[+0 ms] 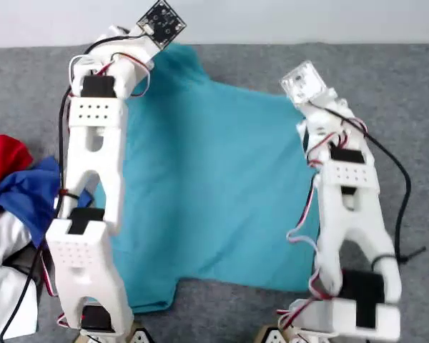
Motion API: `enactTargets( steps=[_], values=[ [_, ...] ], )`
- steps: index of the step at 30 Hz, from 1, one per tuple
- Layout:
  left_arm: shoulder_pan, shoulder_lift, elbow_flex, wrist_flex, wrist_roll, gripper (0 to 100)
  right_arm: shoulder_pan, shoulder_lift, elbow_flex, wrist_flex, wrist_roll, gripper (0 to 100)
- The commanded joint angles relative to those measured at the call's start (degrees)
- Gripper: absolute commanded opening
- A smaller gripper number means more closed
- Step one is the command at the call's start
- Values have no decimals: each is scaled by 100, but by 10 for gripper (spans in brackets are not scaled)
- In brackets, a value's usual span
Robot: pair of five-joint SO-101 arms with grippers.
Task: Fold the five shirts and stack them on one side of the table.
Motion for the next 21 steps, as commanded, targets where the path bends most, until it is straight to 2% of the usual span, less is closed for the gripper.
enactTargets(
  steps=[1,8,11,16,21],
  values=[
    [44,-26,-215,-378,-62,14,110,479,-1046,-207,53,9],
    [79,18,-207,-343,-519,14,75,1130,-1785,-154,53,9],
    [79,-26,-233,-9,-536,14,66,1007,-1785,409,53,9],
    [44,-255,-505,1679,-1029,14,92,664,-1785,1692,79,9],
    [35,-703,-541,2980,-1046,14,75,382,-1785,2923,88,9]
  ],
)
